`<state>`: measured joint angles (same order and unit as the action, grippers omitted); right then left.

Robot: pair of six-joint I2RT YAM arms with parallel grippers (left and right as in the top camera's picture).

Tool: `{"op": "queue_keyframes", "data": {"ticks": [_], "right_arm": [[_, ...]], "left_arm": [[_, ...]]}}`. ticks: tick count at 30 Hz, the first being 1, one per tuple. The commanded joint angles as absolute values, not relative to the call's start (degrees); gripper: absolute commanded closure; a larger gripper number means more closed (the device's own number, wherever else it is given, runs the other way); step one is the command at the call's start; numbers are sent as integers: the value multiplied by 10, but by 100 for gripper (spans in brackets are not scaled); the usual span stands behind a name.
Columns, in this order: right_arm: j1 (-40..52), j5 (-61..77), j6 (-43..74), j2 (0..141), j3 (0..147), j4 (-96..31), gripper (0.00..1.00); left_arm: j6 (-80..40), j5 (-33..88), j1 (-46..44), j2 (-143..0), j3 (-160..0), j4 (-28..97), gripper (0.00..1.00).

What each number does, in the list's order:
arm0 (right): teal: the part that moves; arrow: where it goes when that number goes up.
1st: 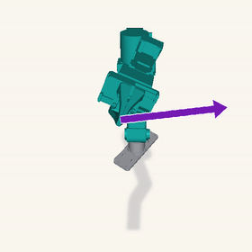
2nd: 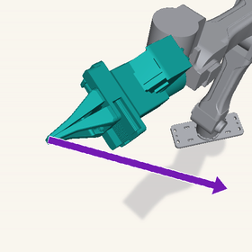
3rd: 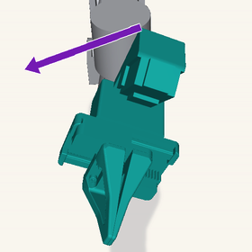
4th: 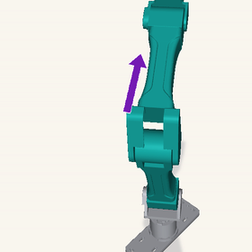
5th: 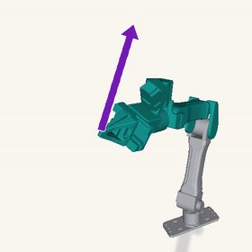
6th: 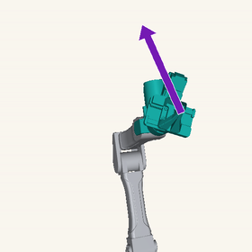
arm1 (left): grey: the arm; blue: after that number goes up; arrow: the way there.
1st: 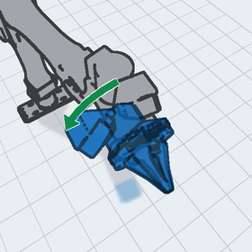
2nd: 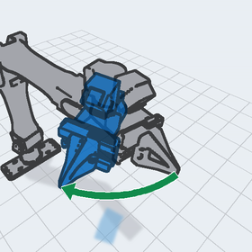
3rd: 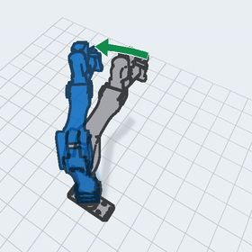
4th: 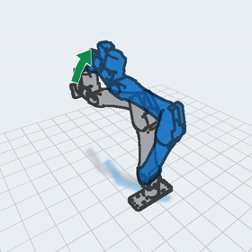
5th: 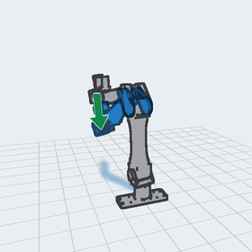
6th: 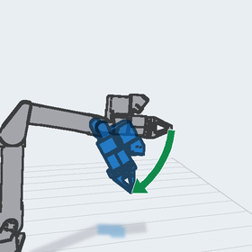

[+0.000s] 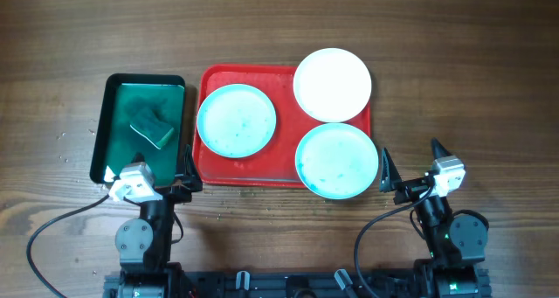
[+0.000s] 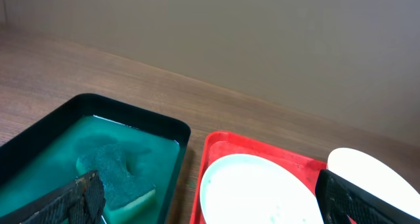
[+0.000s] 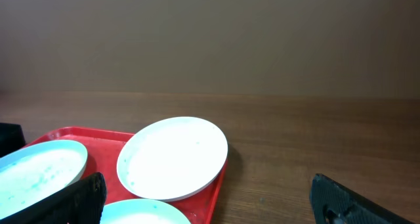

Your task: Clean dirty plates on tray and stack at the side

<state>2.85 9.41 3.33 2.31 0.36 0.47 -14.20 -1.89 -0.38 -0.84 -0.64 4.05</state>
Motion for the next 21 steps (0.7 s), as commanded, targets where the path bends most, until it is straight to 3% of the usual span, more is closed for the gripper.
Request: {"op": "queue_keyframes", "data": {"ticks": [1,21], "right_arm": [[30,102,30,25,3,8,0],[30,137,30,25,3,41,0]], "left_arm": [[-133,-29,3,-2,-3,39,0],[-132,-35,3,-3,-11,23,0]]}}
